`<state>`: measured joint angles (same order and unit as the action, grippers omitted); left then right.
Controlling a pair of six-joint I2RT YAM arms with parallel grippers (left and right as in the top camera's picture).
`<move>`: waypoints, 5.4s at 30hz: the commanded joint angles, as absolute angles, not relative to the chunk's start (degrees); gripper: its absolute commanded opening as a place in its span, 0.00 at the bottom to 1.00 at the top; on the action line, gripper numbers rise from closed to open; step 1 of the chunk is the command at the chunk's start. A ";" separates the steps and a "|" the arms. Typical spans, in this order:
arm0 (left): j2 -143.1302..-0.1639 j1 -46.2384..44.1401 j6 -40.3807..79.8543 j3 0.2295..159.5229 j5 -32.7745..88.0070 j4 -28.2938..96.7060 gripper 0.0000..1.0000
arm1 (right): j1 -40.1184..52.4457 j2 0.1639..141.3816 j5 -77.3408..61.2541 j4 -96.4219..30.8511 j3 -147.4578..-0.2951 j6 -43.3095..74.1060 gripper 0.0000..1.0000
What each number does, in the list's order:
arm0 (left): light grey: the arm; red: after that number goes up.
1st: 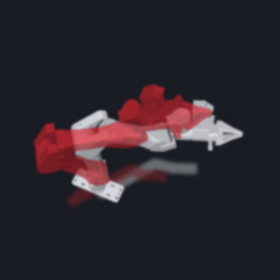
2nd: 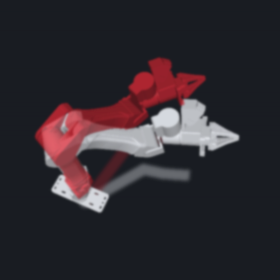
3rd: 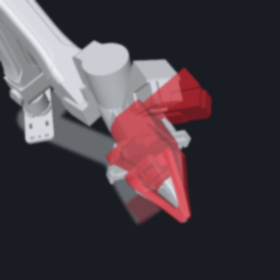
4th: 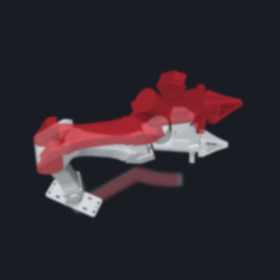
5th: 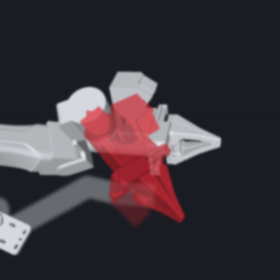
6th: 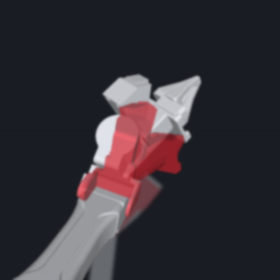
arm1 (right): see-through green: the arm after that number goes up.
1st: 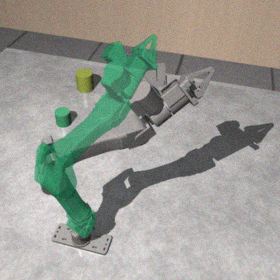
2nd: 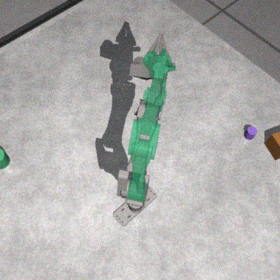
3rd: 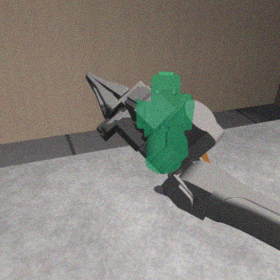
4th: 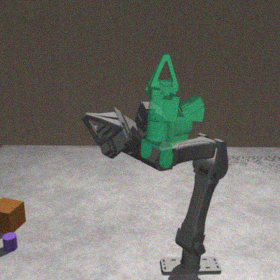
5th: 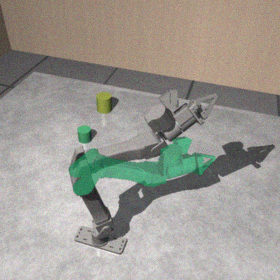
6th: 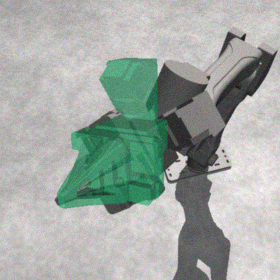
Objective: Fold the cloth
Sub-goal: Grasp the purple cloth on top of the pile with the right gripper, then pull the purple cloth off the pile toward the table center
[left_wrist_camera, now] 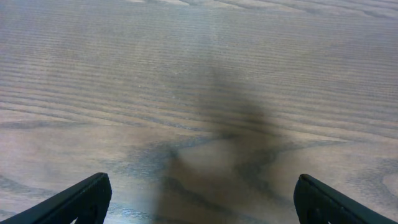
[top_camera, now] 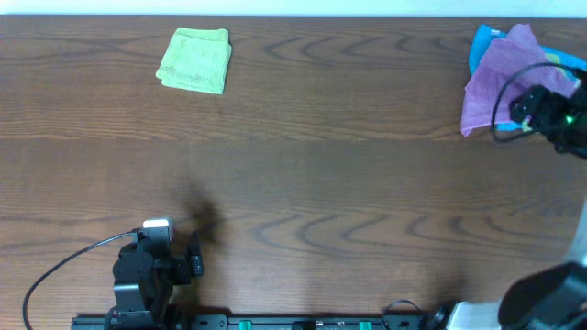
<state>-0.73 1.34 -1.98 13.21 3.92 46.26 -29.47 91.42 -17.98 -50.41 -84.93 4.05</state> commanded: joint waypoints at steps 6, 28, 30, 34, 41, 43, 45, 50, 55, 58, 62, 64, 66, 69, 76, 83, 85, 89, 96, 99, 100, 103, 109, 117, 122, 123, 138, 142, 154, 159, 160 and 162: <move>-0.36 1.32 -3.03 11.03 4.10 48.62 0.95 | -34.41 99.46 -29.87 -37.15 -87.29 35.27 0.99; -0.36 1.32 -3.03 11.03 4.10 48.62 0.95 | -35.29 119.68 -37.67 -17.98 -87.29 66.02 0.88; -0.36 1.32 -3.03 11.03 4.10 48.62 0.95 | -35.31 120.05 -35.68 -18.00 -87.29 67.33 0.84; -0.36 1.32 -3.03 11.03 4.10 48.62 0.95 | -35.94 121.25 -29.69 -15.29 -87.29 67.29 0.79; -0.36 1.32 -3.03 11.03 4.10 48.62 0.95 | -36.38 123.90 -26.35 -12.75 -87.29 68.20 0.75; -0.36 1.32 -3.03 11.03 4.10 48.62 0.95 | -36.36 124.57 -26.15 -12.73 -87.29 68.34 0.73; -0.36 1.32 -3.03 11.03 4.10 48.62 0.95 | -36.36 125.38 -25.43 -12.78 -87.29 68.31 0.61; -0.36 1.32 -3.03 11.03 4.10 48.62 0.95 | -36.29 126.69 -24.93 -12.10 -87.29 68.31 0.01; -0.36 1.32 -3.03 11.03 4.10 48.62 0.95 | -35.38 126.17 -38.57 0.84 -87.29 63.31 0.01; -0.36 1.32 -3.03 11.03 4.10 48.62 0.95 | -34.24 123.76 -45.50 8.12 -87.31 63.44 0.01; -0.36 1.32 -3.03 11.03 4.10 48.62 0.95 | -31.03 118.72 -51.27 9.30 -87.31 63.31 0.01; -0.36 1.32 -3.03 11.03 4.10 48.62 0.95 | -28.84 116.31 -54.50 9.21 -87.31 62.87 0.01; -0.36 1.32 -3.03 11.03 4.10 48.62 0.95 | -25.76 113.93 -57.98 9.26 -87.31 62.89 0.02; -0.36 1.32 -3.03 11.03 4.10 48.62 0.95 | -20.69 110.78 -62.54 9.26 -87.31 62.89 0.01; -0.36 1.32 -3.03 11.03 4.10 48.62 0.95 | -4.16 106.15 -70.94 8.69 -87.29 62.94 0.02; -0.36 1.32 -3.03 11.03 4.10 48.62 0.95 | 8.75 106.19 -58.67 -14.59 -84.84 50.00 0.02; -0.36 1.32 -3.03 11.03 4.10 48.62 0.95 | 11.46 106.19 -47.09 -25.71 -83.61 44.38 0.02; -0.36 1.32 -3.03 11.03 4.10 48.62 0.95 | 15.66 106.17 -29.69 -40.62 -82.56 34.04 0.01; -0.36 1.32 -3.03 11.03 4.10 48.62 0.95 | 21.41 106.15 -22.72 -49.30 -77.91 25.41 0.01; -0.36 1.32 -3.03 11.03 4.10 48.62 0.95 | 20.51 106.15 -22.44 -42.65 -75.48 28.42 0.01; -0.36 1.32 -3.03 11.03 4.10 48.62 0.95 | 19.77 106.15 -21.52 -40.47 -75.31 29.89 0.01; -0.36 1.32 -3.03 11.03 4.10 48.62 0.95 | 17.39 106.15 -11.75 -32.75 -75.31 33.78 0.01; -0.36 1.32 -3.03 11.03 4.10 48.62 0.95 | 13.72 106.13 -4.10 -21.21 -75.31 35.35 0.04; -0.36 1.32 -3.03 11.03 4.10 48.62 0.95 | 12.29 106.17 6.72 -23.44 -74.26 37.65 0.99; -0.36 1.32 -3.03 11.03 4.10 48.62 0.95 | 12.82 106.17 -9.19 -36.05 -74.13 34.28 0.99; -0.36 1.32 -3.03 11.03 4.10 48.62 0.95 | 12.95 106.17 -9.63 -37.30 -73.69 34.26 0.99; -0.36 1.32 -3.03 11.03 4.10 48.62 0.95 | 14.33 109.84 -17.93 -21.43 -64.60 26.04 0.01; -0.36 1.32 -3.03 11.03 4.10 48.62 0.95 | 14.26 108.33 -22.83 -21.02 -66.87 26.06 0.01; -0.36 1.32 -3.03 11.03 4.10 48.62 0.95 | 9.82 101.51 -3.77 -9.15 -71.09 38.92 0.01; -0.36 1.32 -3.03 11.03 4.10 48.62 0.95 | 9.06 102.37 8.71 -9.17 -70.96 43.42 0.19; -0.36 1.32 -3.03 11.03 4.10 48.62 0.95 | 9.06 102.65 10.20 -9.17 -70.96 43.72 0.43; -0.36 1.32 -3.03 11.03 4.10 48.62 0.95 | 9.08 103.26 11.79 -9.19 -70.85 43.68 0.99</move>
<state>-0.69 1.34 -2.00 13.19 3.92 46.26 9.15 101.97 4.40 -9.15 -70.76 41.30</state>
